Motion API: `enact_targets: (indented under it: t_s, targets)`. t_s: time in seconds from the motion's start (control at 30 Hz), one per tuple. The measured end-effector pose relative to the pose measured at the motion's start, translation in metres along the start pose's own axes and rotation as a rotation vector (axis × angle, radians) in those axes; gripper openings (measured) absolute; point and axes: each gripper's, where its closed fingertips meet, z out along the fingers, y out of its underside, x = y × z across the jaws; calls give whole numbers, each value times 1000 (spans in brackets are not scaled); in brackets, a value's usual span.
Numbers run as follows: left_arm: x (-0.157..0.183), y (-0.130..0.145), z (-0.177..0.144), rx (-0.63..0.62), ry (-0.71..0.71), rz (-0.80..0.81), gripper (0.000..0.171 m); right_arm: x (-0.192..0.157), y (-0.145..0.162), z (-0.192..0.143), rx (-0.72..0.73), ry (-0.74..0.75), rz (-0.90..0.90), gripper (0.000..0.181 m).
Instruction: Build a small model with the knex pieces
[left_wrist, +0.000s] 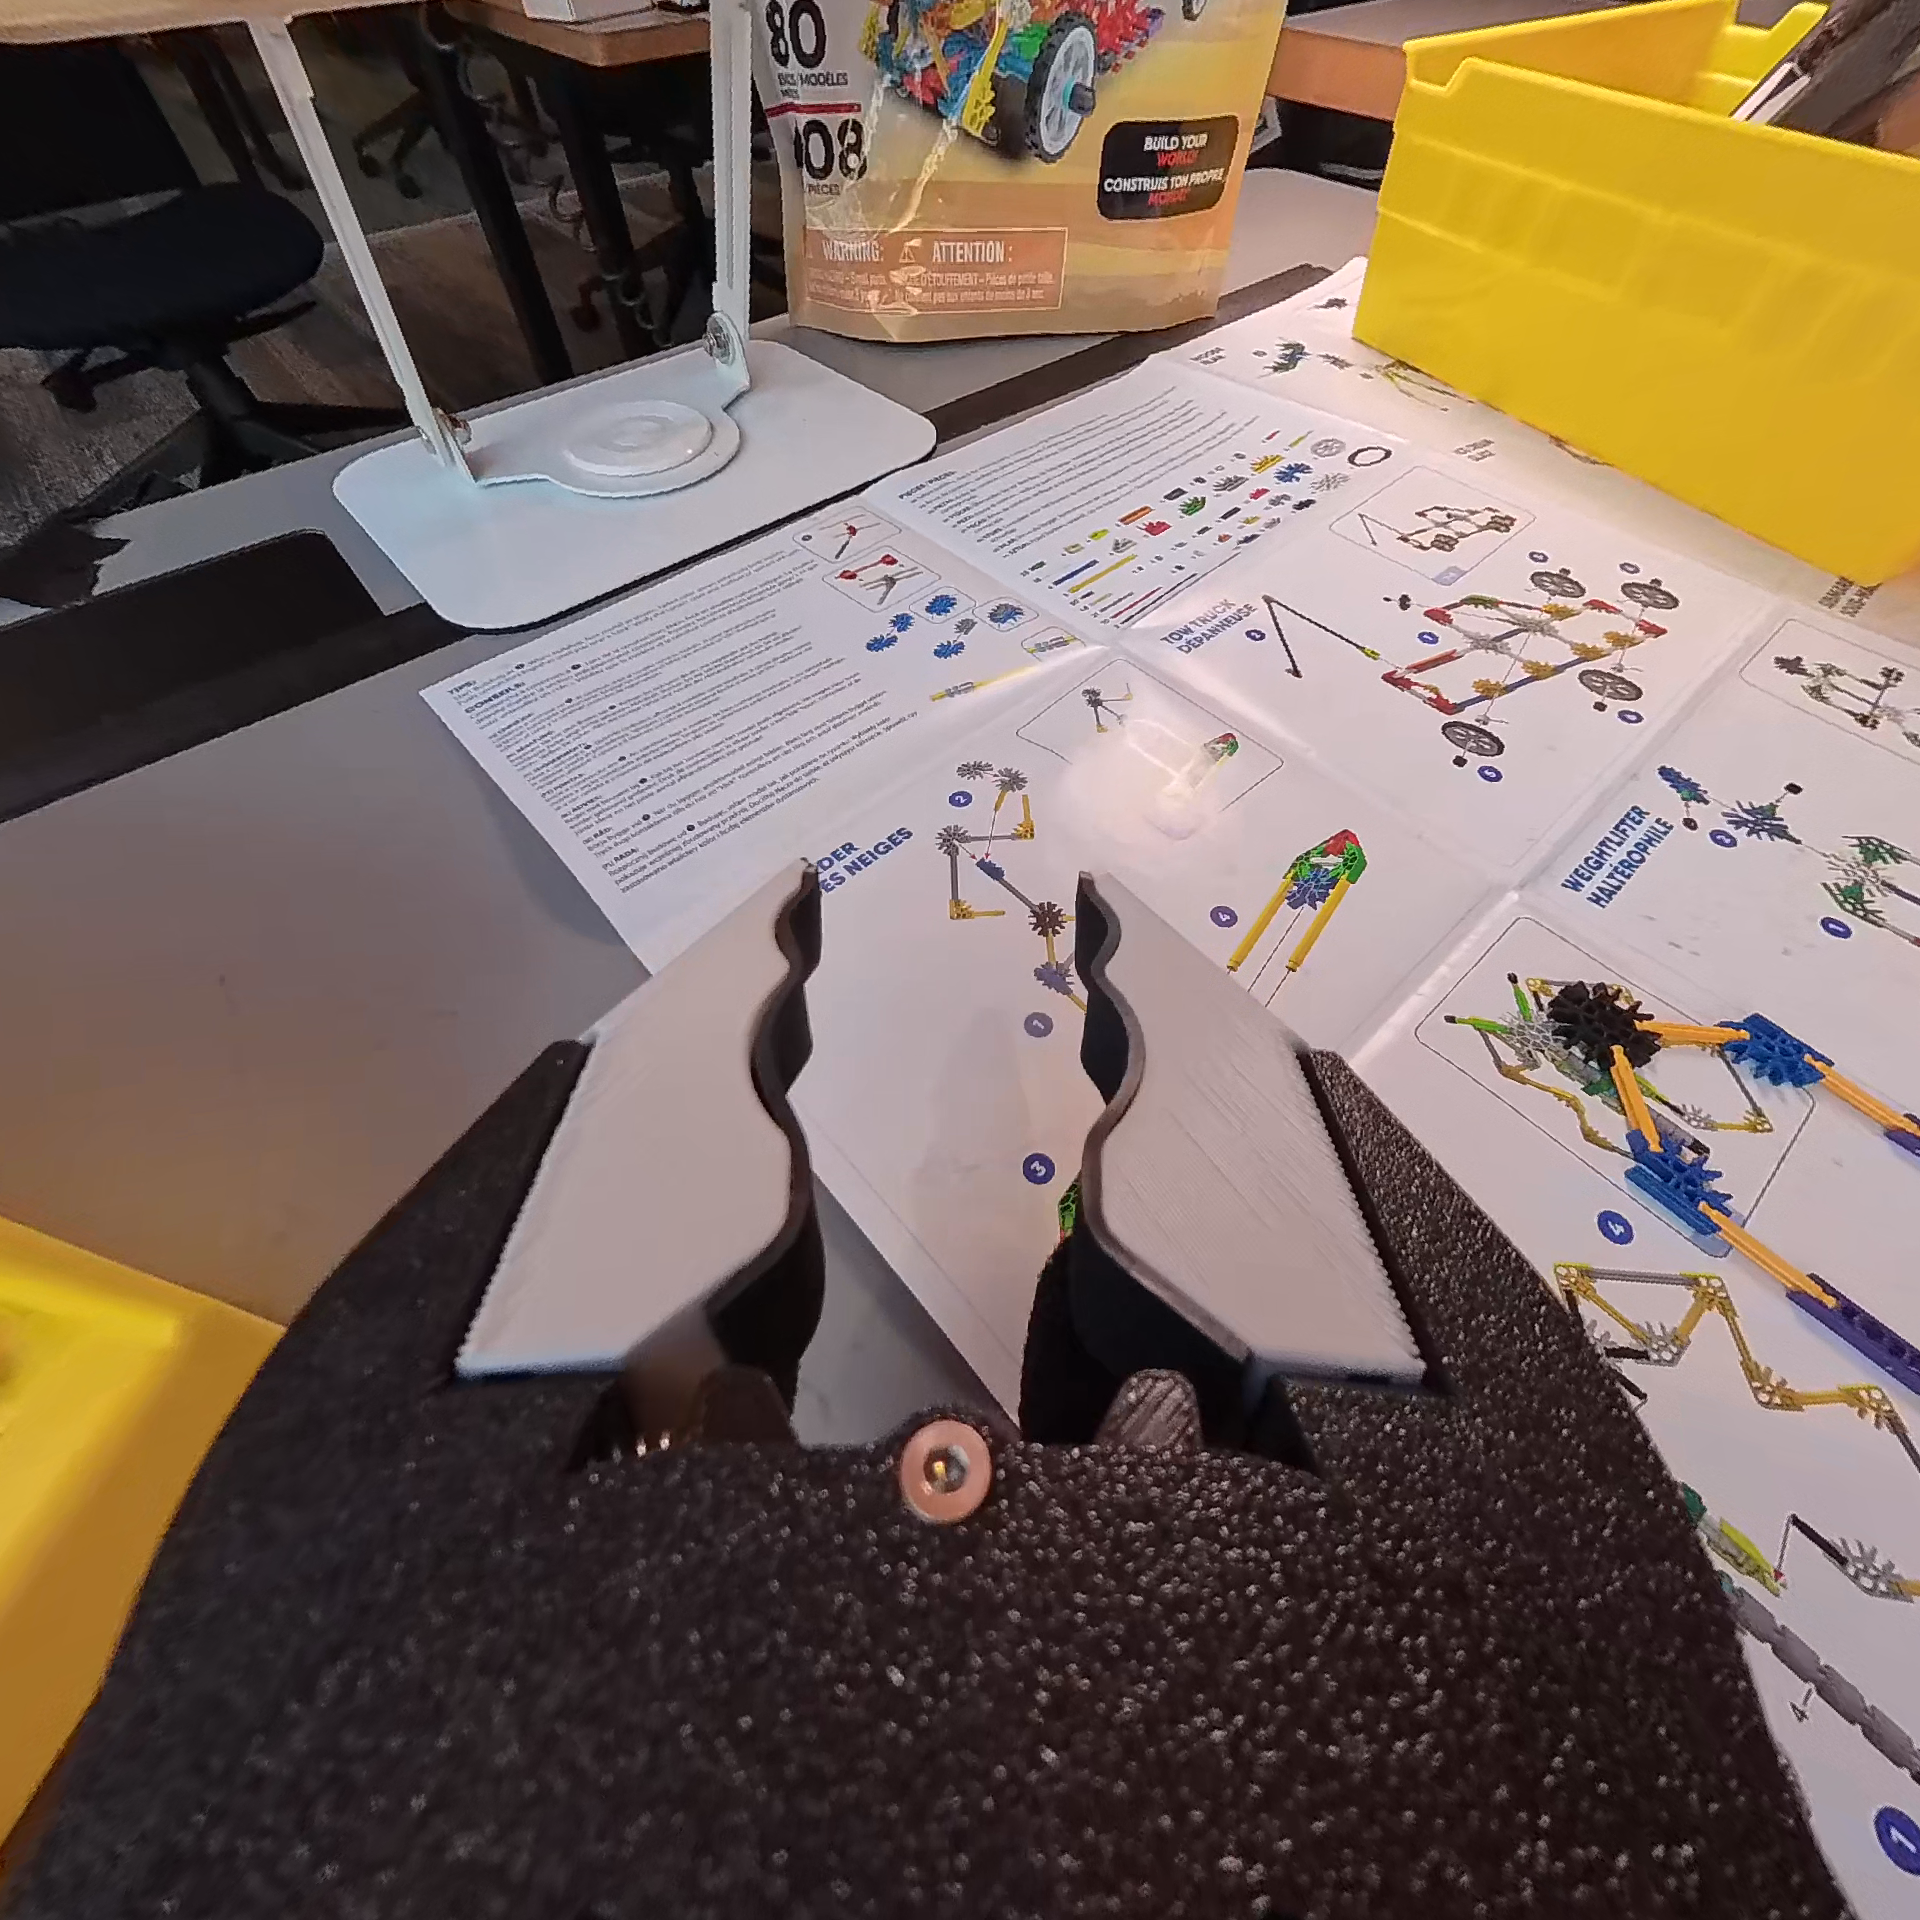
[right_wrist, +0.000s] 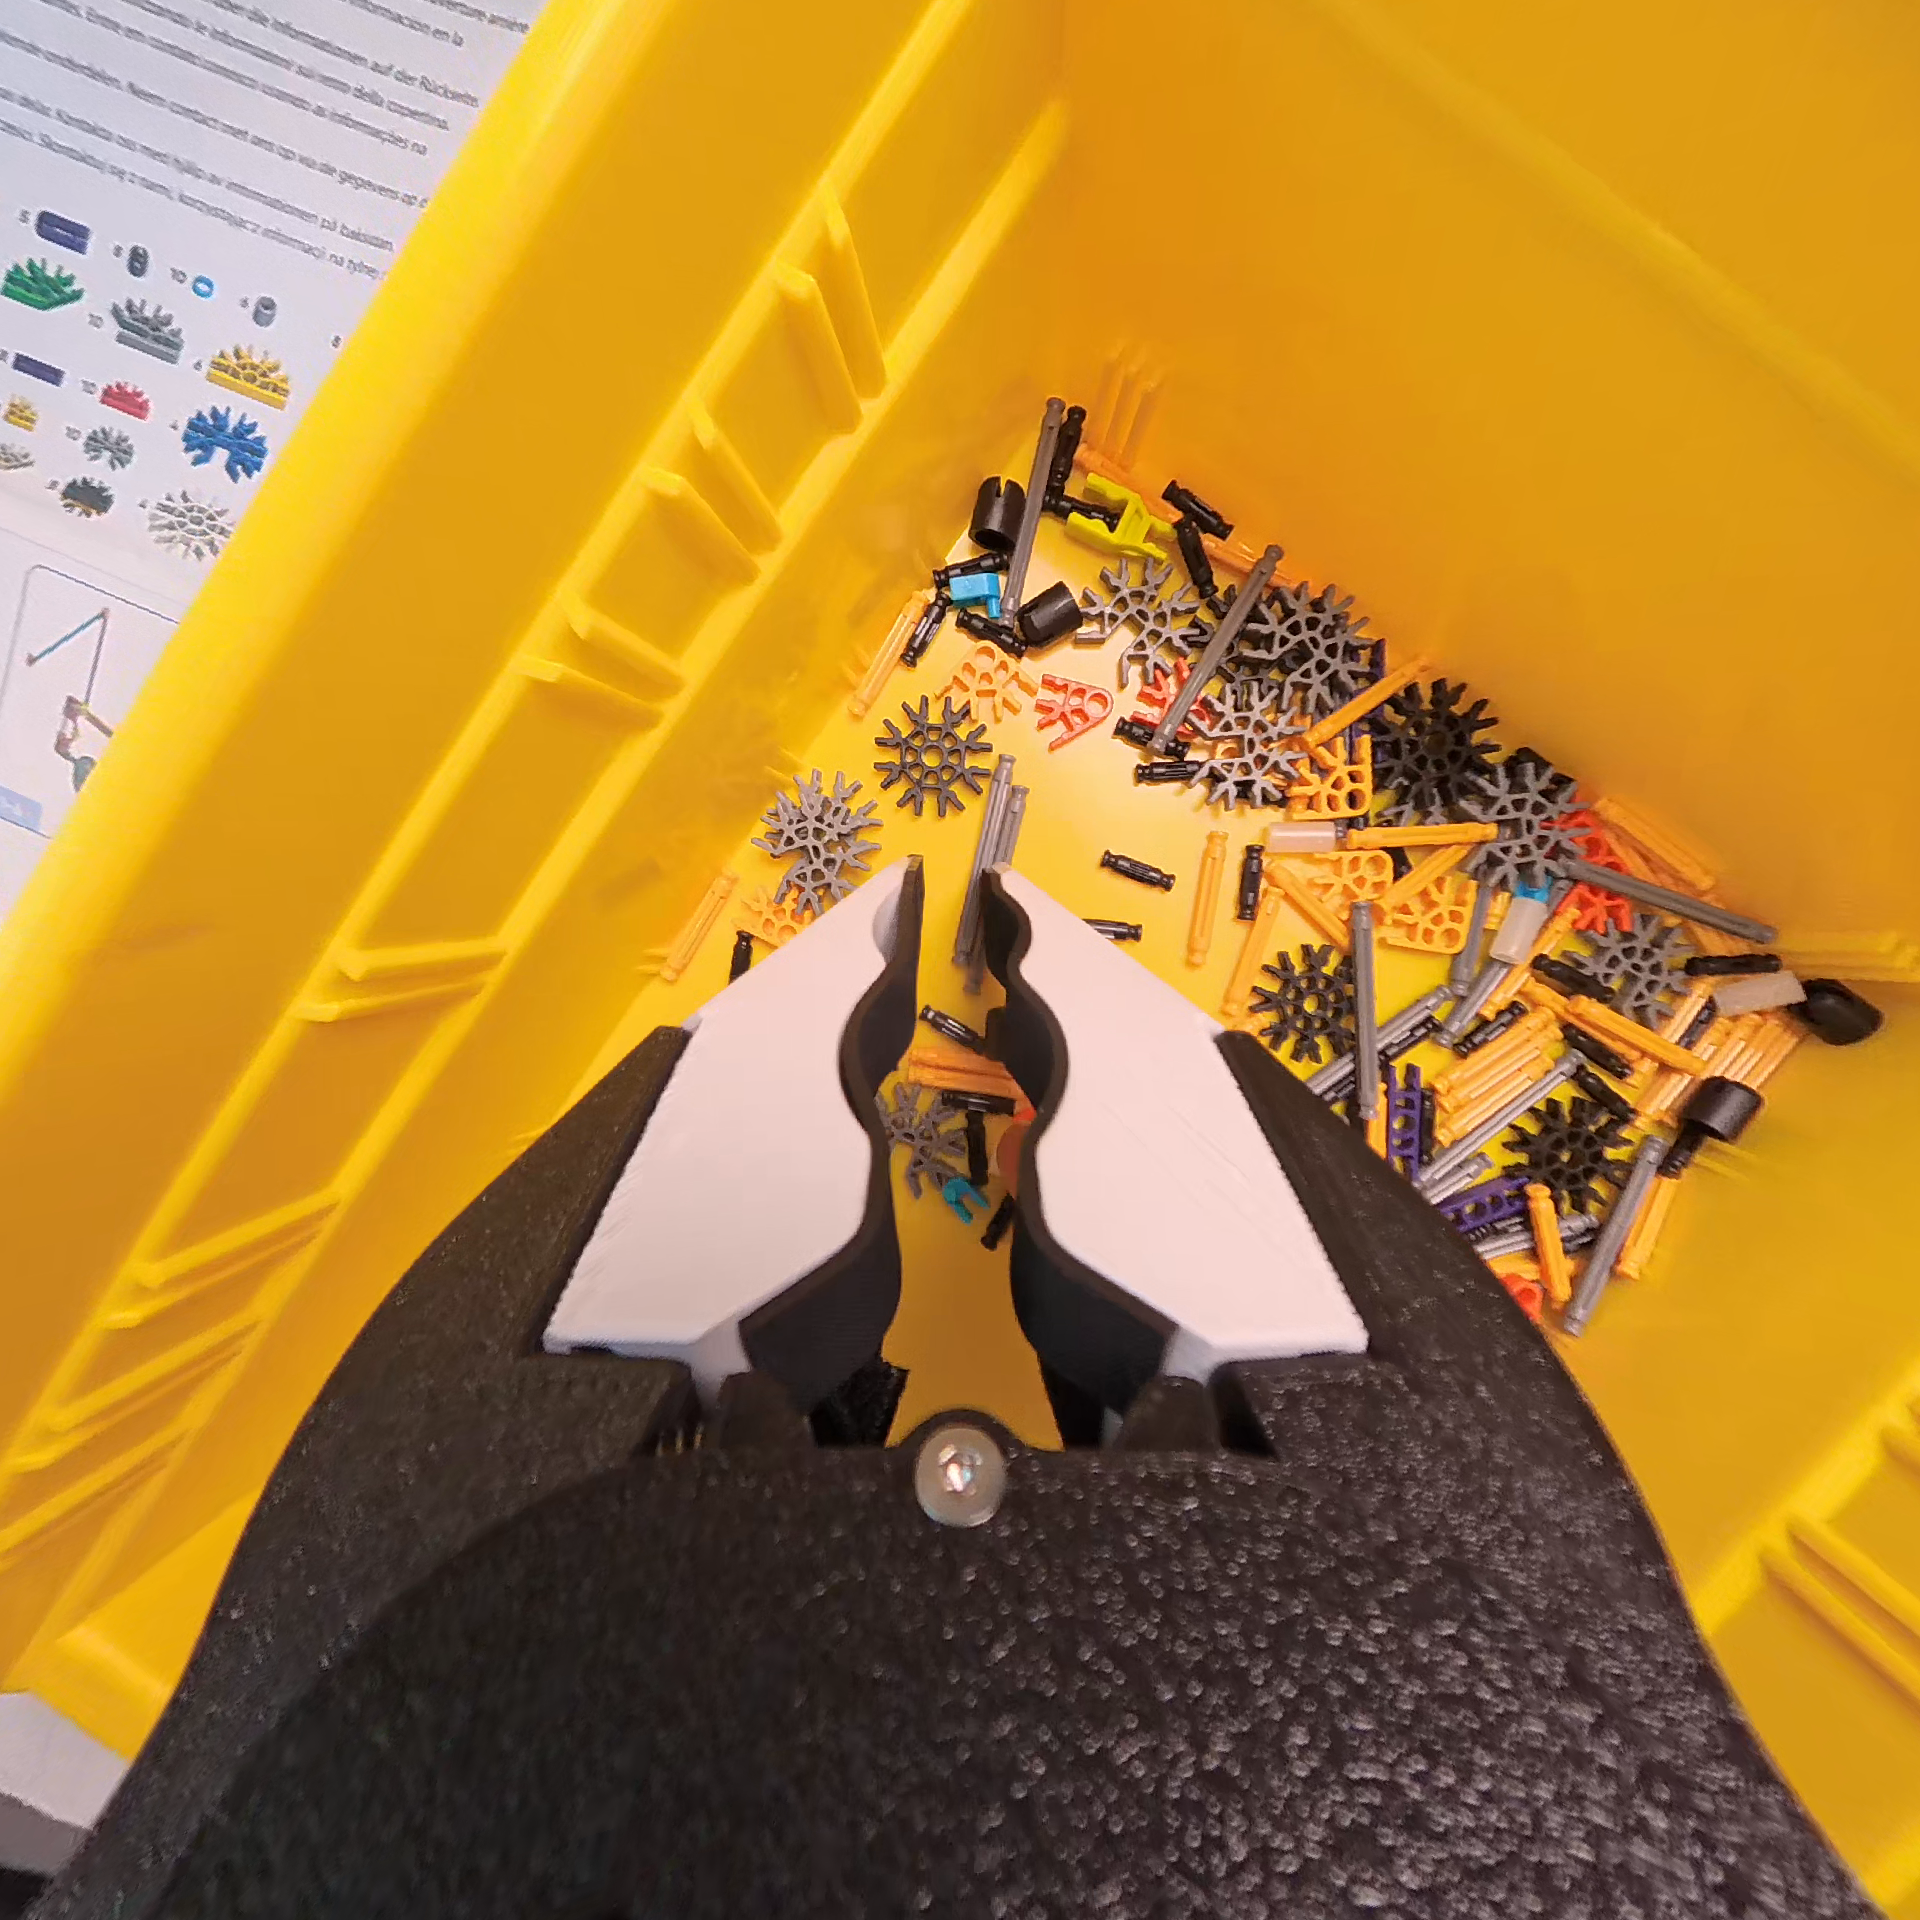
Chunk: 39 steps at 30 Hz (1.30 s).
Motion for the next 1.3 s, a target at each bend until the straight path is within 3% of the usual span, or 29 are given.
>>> enact_targets:
  t_s: [0.4,0.6,0.9,1.3]
  targets:
    - [0,1,1,-9,0,12,49,-9,9,-6,-13,-84,-4,14]
    - [0,2,1,-11,-2,16,49,-3,3,-16,50,-72,-2,17]
    - [1,5,3,-29,-2,29,48,-1,13,-13,34,-71,-12,15]
    - [3,7,5,-45,-8,57,46,2,19,-7,-31,50,-155,1]
